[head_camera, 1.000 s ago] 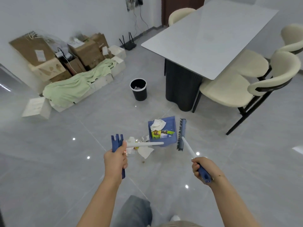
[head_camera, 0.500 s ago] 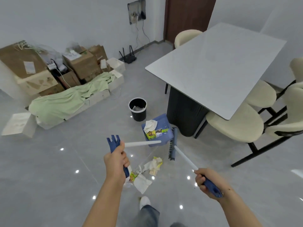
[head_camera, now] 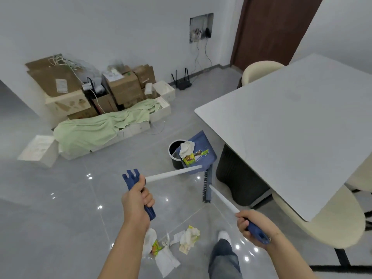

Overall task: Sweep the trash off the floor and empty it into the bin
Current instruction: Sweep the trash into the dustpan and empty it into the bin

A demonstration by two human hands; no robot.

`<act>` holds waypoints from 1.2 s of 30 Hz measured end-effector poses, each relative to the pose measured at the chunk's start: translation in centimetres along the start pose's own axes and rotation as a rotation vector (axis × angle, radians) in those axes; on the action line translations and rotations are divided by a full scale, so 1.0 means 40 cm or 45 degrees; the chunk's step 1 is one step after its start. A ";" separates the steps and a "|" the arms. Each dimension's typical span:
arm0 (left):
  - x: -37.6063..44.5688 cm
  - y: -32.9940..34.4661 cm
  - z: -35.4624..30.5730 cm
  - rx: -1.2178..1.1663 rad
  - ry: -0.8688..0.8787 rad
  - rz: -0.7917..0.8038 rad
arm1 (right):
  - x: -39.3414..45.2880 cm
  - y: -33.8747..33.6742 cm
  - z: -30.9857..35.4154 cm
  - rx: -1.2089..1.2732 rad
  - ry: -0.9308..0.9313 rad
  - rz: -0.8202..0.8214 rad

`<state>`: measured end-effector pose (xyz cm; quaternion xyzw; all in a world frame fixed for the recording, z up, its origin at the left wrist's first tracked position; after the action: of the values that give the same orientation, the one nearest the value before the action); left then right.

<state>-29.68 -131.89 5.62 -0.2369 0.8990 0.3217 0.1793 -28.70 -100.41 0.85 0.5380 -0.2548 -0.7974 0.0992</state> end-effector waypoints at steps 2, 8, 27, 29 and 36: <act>0.037 0.049 0.026 -0.076 0.028 -0.036 | 0.026 -0.020 0.088 -0.011 0.035 0.016; 0.109 0.084 0.074 -0.330 -0.013 -0.138 | 0.058 -0.022 0.180 -0.115 0.093 -0.004; 0.286 0.120 0.259 -0.807 -0.242 -0.209 | 0.130 -0.039 0.281 -0.143 0.148 -0.012; 0.294 0.116 0.258 -0.841 -0.239 -0.205 | 0.133 -0.037 0.269 -0.161 0.159 -0.039; 0.290 0.060 0.286 -1.165 -0.328 -0.256 | 0.134 -0.041 0.246 -0.198 0.166 -0.092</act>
<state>-38.59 -126.27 -7.04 -0.3355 0.6084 0.6918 0.1966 -39.62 -98.37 -1.46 0.5882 -0.1655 -0.7812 0.1281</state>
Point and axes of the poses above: each hand's wrist, its own x-axis towards the middle knuckle, its own y-axis out of the palm, z = x × y, the point moved 6 cm from there along x, towards the middle knuckle, and after that the axes turned 14 degrees about z, right-handed, at the moved point
